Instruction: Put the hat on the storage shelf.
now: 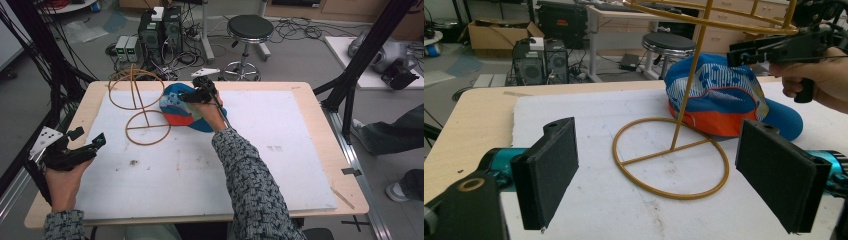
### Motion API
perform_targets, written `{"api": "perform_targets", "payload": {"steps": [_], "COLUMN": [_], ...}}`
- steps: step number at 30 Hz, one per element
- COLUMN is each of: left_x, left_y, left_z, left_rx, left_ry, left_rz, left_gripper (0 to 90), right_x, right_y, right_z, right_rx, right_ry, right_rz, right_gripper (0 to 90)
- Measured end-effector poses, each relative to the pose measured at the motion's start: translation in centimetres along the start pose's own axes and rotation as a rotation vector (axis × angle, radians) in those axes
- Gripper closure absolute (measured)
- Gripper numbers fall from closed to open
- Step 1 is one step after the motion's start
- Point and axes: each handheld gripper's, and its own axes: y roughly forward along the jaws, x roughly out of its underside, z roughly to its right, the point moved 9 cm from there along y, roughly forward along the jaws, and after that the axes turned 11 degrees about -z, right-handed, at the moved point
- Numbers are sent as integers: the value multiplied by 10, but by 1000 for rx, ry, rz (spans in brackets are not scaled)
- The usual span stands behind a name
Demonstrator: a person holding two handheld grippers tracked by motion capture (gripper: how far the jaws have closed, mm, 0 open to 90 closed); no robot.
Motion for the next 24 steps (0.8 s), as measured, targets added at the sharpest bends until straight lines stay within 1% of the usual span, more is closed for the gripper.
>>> {"api": "perform_targets", "payload": {"steps": [2, 3, 6, 10, 13, 18, 19, 22, 24], "left_x": [0, 0, 0, 1, 2, 1, 1, 1, 1], "left_y": [0, 0, 0, 0, 1, 0, 0, -2, -2], "left_z": [0, 0, -1, -1, -1, -2, -2, -4, -5], "left_rx": [0, 0, -1, 0, 0, -3, -2, -6, -5], "left_ry": [0, -2, -2, -3, 0, -4, -5, -9, -11], "left_rz": [-2, -3, -3, -3, -12, -11, -8, -6, -5], "left_gripper": [175, 175, 175, 175, 178, 179, 179, 179, 178], "right_x": [3, 4, 5, 4, 5, 7, 6, 2, -3], "right_y": [3, 3, 4, 3, 3, 1, 0, -5, -10], "right_z": [1, 1, -1, -2, -2, -2, -1, -2, -1], "right_rx": [-2, -6, -7, 8, 11, 20, 29, 21, 17], "right_ry": [7, 9, -7, -24, -26, -21, -25, -23, -24], "right_rz": [-13, -20, -36, -42, -54, -80, -75, -56, -31], "right_gripper": [215, 261, 404, 551, 662, 849, 872, 879, 882]}}
